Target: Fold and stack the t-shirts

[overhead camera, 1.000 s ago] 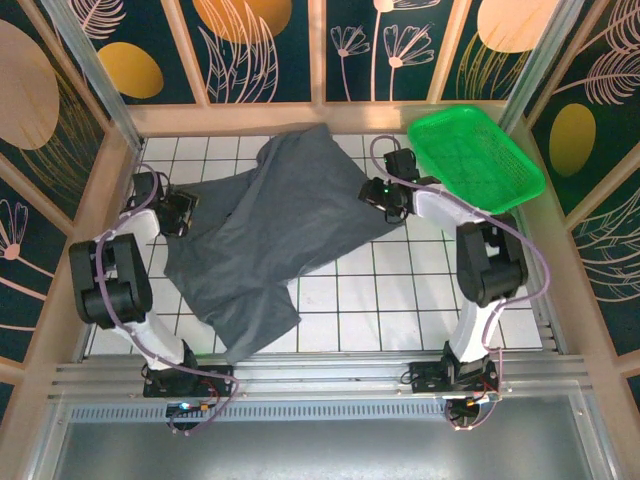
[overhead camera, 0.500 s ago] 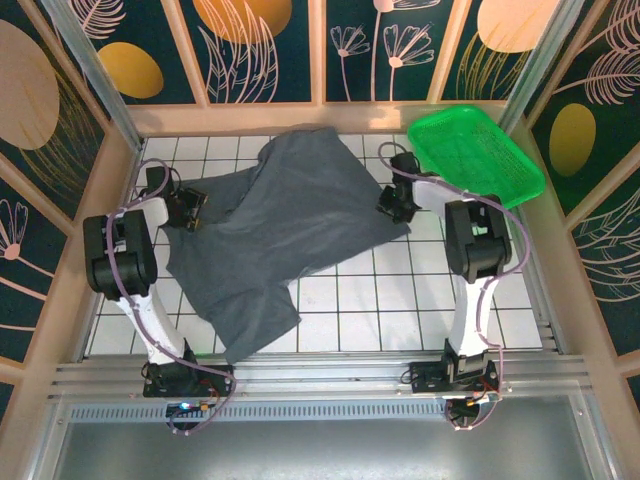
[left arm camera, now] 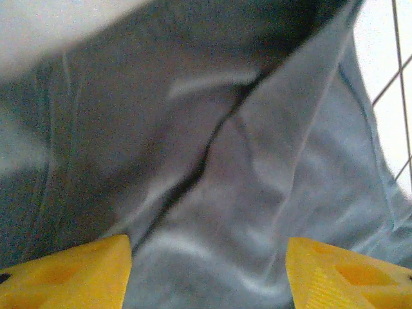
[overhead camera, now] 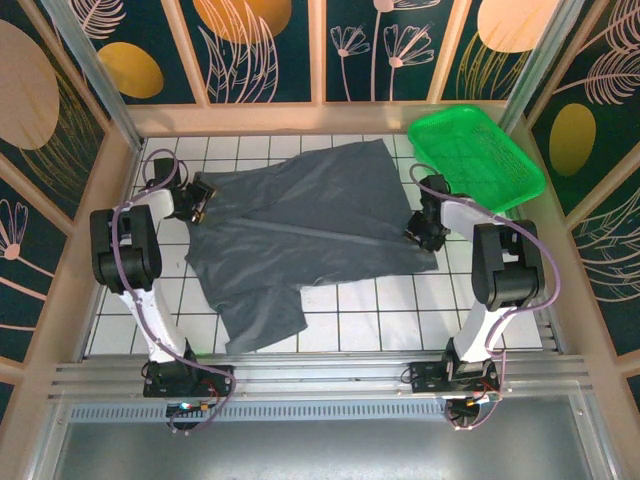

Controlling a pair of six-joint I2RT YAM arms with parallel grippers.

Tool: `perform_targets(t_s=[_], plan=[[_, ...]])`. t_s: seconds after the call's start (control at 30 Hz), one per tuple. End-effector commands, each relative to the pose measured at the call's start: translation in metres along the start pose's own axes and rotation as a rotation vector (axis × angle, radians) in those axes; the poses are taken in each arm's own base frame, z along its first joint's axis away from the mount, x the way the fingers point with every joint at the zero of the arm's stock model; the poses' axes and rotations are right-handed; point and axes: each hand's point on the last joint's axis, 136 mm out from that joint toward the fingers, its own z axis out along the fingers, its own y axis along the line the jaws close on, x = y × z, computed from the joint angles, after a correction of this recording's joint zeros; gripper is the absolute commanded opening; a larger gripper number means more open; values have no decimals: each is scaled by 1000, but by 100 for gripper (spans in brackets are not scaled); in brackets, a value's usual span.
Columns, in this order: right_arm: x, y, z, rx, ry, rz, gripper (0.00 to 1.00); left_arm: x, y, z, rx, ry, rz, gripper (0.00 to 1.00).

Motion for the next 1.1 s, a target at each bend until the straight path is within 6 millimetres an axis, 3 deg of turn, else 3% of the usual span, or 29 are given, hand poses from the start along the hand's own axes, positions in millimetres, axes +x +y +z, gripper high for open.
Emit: perform_targets(t_s=[0.0, 0.13, 0.27, 0.47, 0.73, 1.07], plan=[[-18, 27, -32, -31, -82, -87, 44, 20, 15, -23, -78, -3, 15, 61], [-22, 42, -40, -47, -104, -116, 44, 34, 30, -20, -102, 25, -7, 57], [-22, 54, -43, -89, -99, -119, 44, 29, 42, -20, -179, 6, 6, 56], [-19, 67, -47, -119, -95, -141, 44, 28, 37, -7, -149, 16, 26, 57], [-17, 64, -49, -122, -101, -131, 44, 27, 28, 1, -127, 26, 22, 46], [-15, 63, -46, -122, -94, -132, 44, 29, 20, -4, -111, 32, 31, 33]])
